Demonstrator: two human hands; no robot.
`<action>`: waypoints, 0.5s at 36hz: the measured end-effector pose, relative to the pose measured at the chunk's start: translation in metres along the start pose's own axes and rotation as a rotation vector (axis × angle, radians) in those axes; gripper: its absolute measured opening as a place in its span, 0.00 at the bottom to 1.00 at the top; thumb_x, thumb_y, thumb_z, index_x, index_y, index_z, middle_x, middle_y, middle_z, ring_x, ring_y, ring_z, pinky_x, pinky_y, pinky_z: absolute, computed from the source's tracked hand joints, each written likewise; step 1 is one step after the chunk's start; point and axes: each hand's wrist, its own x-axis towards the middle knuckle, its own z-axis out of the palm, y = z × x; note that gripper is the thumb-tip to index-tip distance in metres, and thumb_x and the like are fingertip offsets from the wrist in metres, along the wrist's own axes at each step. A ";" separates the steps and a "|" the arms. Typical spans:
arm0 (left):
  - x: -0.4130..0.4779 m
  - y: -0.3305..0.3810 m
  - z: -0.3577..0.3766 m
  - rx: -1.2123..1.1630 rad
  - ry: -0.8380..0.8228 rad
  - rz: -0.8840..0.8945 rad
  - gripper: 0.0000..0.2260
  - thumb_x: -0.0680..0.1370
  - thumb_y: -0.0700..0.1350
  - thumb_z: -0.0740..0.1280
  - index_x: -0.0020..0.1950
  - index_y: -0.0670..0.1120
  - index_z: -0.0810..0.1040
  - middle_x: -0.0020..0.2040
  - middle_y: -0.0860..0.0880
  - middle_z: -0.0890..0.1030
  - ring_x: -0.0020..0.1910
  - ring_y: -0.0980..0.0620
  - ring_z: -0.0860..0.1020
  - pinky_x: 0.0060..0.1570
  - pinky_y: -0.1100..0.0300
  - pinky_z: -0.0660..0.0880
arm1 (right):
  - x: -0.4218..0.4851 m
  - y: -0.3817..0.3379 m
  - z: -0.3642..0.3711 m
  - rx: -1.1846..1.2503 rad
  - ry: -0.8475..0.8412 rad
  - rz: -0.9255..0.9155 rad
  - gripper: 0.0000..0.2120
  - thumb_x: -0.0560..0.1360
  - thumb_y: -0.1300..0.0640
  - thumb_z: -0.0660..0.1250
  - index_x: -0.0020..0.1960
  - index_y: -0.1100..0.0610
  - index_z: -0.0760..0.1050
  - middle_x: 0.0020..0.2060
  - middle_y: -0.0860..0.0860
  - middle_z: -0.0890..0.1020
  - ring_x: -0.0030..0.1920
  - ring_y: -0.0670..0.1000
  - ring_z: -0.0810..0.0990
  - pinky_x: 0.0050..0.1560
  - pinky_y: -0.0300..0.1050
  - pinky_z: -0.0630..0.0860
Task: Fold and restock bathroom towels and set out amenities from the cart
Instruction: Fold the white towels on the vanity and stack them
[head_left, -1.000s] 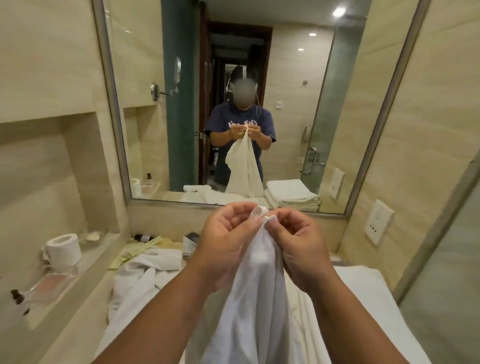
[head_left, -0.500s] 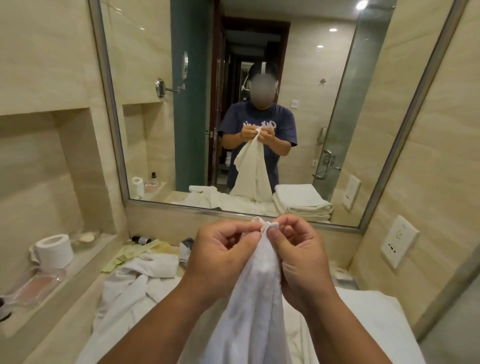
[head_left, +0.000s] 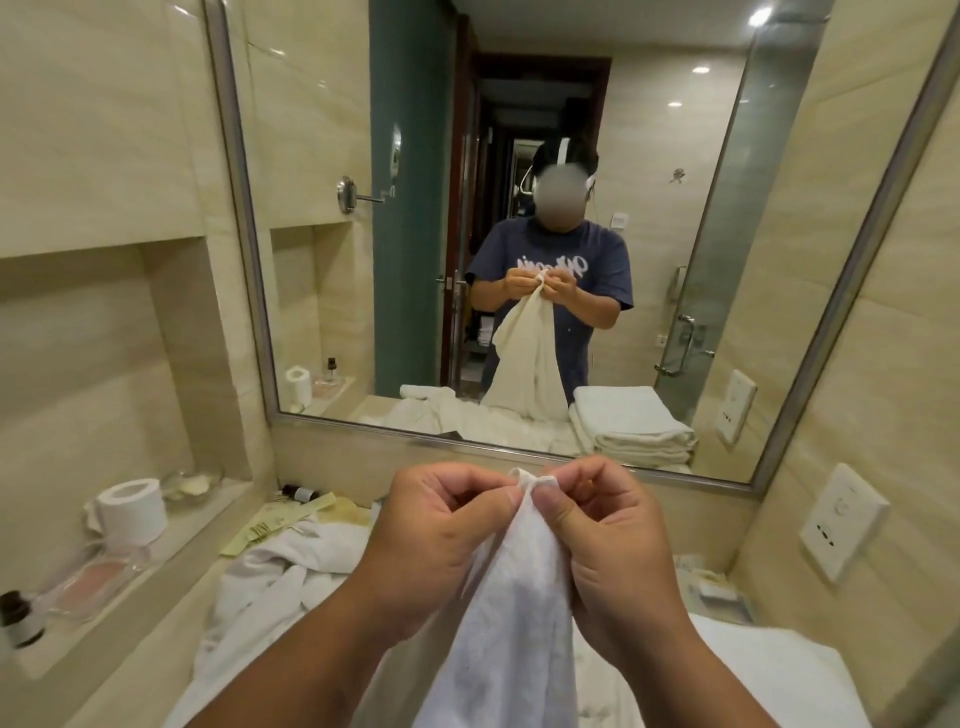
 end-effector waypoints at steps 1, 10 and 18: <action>0.001 -0.001 0.002 0.014 0.034 0.012 0.05 0.72 0.46 0.78 0.43 0.45 0.89 0.42 0.41 0.87 0.42 0.45 0.85 0.45 0.53 0.82 | 0.000 -0.002 0.000 -0.010 -0.014 -0.002 0.06 0.64 0.59 0.76 0.38 0.58 0.80 0.39 0.63 0.83 0.40 0.59 0.79 0.48 0.58 0.77; -0.001 0.003 0.005 0.109 0.106 0.087 0.06 0.74 0.48 0.75 0.45 0.46 0.88 0.40 0.45 0.87 0.41 0.46 0.85 0.40 0.55 0.80 | 0.010 -0.019 -0.004 -0.254 -0.135 -0.031 0.03 0.70 0.62 0.77 0.39 0.58 0.85 0.43 0.59 0.86 0.48 0.65 0.84 0.54 0.66 0.82; -0.005 0.007 -0.005 0.180 0.004 0.123 0.08 0.78 0.48 0.72 0.52 0.46 0.88 0.46 0.47 0.87 0.47 0.46 0.86 0.46 0.54 0.83 | 0.011 -0.024 0.001 -0.290 -0.106 -0.093 0.07 0.71 0.70 0.76 0.36 0.63 0.81 0.38 0.60 0.86 0.41 0.58 0.84 0.47 0.58 0.84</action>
